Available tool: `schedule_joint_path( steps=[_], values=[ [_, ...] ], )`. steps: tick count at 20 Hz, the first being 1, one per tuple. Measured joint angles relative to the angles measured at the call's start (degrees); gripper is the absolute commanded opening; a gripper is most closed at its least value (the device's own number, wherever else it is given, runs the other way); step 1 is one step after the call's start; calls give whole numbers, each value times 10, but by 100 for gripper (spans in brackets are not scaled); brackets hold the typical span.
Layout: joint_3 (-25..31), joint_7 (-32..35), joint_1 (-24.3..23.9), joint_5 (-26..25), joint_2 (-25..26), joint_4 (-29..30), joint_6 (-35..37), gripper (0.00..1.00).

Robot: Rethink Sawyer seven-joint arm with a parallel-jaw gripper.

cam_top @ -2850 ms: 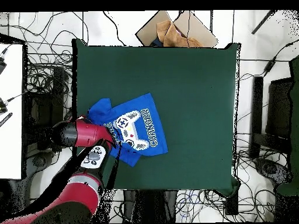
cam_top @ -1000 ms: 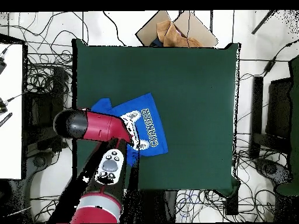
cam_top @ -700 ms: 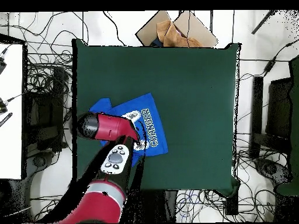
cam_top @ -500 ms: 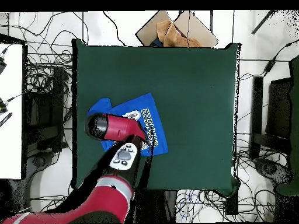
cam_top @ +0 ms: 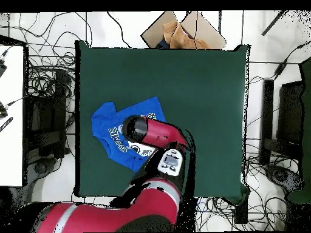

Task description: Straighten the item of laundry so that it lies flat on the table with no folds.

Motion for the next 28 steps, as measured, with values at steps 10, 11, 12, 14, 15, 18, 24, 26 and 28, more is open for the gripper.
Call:
schedule_joint_path(
  steps=[10, 11, 12, 14, 15, 18, 24, 26, 28],
  values=[
    [14, 0, -138, -78, -61, 30, -17, 100],
    [15, 0, -152, -87, -65, 31, -17, 100],
    [16, 0, -161, -94, -68, 32, -17, 100],
    [19, 0, -177, -108, -73, 34, -17, 100],
    [26, 0, -190, -120, -78, 37, -17, 100],
    [36, 0, -201, -130, -82, 42, -17, 100],
    [64, 0, -207, -153, -92, 55, -17, 100],
    [73, 0, -207, -161, -93, 58, -17, 100],
    [83, 0, -207, -168, -95, 63, -17, 100]
  ],
)
